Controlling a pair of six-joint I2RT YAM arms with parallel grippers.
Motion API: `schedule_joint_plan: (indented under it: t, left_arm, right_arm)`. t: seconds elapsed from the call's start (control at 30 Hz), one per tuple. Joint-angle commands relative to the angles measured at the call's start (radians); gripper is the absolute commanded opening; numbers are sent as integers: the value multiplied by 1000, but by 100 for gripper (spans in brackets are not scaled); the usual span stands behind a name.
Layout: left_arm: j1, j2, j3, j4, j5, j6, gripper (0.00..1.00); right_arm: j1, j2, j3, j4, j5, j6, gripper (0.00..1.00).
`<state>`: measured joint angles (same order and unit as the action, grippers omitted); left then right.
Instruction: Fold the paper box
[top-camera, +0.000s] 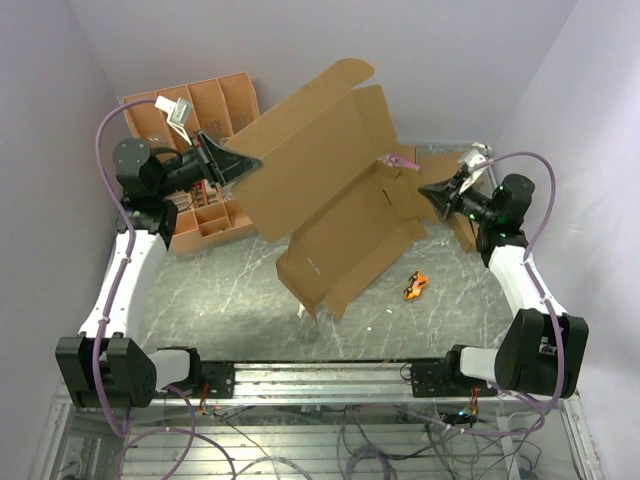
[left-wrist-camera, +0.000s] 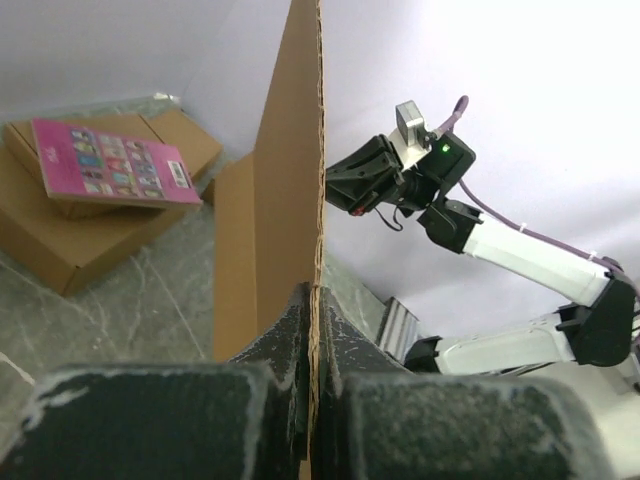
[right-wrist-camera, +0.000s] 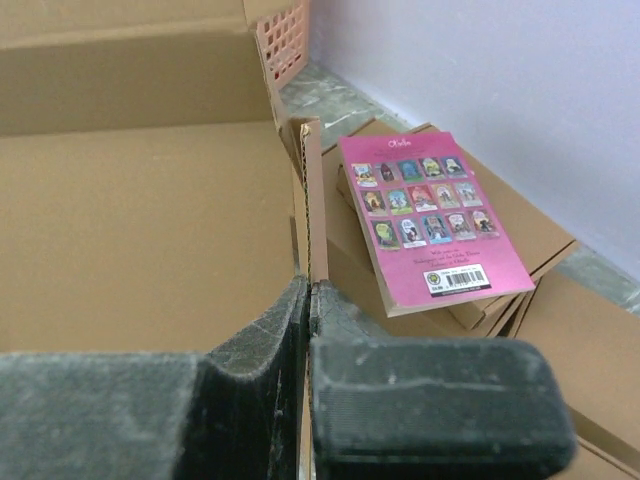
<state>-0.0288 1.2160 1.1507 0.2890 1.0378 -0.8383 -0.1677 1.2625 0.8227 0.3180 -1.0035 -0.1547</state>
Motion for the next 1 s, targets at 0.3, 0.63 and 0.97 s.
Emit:
schedule_joint_plan:
  t: [0.3, 0.63, 0.97]
  left_arm:
    - [-65, 2, -177, 168, 1, -223, 7]
    - [-159, 56, -222, -64, -79, -63, 7]
    - [-156, 80, -240, -85, -113, -12, 7]
  right_arm:
    - [126, 69, -69, 184, 167, 189, 0]
    - [126, 109, -130, 199, 186, 229, 0]
    - [128, 120, -109, 129, 175, 163, 0]
